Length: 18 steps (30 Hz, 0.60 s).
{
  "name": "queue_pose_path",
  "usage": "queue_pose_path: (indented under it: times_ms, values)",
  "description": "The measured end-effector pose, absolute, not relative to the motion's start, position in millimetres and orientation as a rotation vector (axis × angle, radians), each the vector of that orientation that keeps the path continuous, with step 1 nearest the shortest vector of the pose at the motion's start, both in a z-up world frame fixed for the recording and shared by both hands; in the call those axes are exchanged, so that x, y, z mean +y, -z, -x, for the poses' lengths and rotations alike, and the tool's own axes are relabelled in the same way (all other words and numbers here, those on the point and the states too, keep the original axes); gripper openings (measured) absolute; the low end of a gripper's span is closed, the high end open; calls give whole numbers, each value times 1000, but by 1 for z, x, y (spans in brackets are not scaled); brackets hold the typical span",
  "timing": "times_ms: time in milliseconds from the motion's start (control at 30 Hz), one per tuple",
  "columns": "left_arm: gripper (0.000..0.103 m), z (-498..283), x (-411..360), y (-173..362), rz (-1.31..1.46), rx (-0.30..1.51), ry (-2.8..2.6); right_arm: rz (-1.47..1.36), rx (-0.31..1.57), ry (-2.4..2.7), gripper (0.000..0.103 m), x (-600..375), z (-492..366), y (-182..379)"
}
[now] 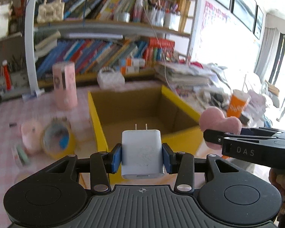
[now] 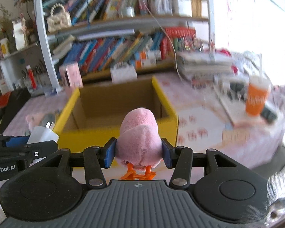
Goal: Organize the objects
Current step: 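Lift the chick and charger and carry both toward the yellow box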
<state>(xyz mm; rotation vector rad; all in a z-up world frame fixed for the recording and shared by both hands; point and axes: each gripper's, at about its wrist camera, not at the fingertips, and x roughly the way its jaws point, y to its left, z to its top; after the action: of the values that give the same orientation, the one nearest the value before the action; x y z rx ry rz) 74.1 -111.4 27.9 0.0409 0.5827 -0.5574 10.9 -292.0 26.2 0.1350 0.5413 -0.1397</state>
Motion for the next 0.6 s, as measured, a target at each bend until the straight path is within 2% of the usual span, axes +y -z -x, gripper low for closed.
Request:
queue_pose_path:
  times_ms: [300, 600]
  values:
    - [42, -125, -144, -30, -46, 556, 486, -67, 444, 61, 47, -319, -80, -52]
    - [42, -158, -177, -9, -101, 626, 433, 3, 479, -33, 47, -335, -141, -42]
